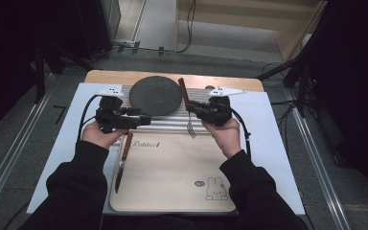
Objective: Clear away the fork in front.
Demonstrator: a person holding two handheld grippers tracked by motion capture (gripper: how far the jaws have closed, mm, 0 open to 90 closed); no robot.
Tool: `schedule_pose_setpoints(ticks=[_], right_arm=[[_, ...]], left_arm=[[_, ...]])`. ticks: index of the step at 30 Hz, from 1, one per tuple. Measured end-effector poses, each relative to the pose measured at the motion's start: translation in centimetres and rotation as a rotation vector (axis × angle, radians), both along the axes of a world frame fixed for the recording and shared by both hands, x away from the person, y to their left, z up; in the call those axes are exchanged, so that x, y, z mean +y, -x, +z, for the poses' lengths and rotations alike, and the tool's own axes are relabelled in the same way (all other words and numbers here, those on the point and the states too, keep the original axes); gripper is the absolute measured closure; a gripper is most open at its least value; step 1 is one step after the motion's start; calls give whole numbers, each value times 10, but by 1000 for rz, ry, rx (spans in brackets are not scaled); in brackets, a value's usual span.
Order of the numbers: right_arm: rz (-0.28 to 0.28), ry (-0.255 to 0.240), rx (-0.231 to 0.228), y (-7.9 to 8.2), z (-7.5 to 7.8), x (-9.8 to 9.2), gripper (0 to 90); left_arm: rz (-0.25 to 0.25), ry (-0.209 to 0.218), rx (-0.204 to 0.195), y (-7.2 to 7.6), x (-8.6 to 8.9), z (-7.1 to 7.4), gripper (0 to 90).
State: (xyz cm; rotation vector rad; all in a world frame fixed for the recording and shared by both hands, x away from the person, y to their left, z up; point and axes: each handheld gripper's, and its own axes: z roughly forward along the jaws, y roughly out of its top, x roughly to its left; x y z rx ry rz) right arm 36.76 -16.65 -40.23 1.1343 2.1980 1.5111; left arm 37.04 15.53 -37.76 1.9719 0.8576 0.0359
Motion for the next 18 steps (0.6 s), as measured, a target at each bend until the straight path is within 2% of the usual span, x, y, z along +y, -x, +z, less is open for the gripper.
schedule_pose_setpoints(ticks=[4, 8, 18], right_arm=[[14, -2, -1, 4, -2, 2, 752], [29, -3, 4, 9, -5, 3, 752], [61, 1, -6, 20, -11, 10, 752]], left_arm=[[-12, 1, -8, -2, -7, 5, 319], [-4, -37, -35, -4, -16, 8, 319], [-25, -5, -20, -9, -30, 13, 319]])
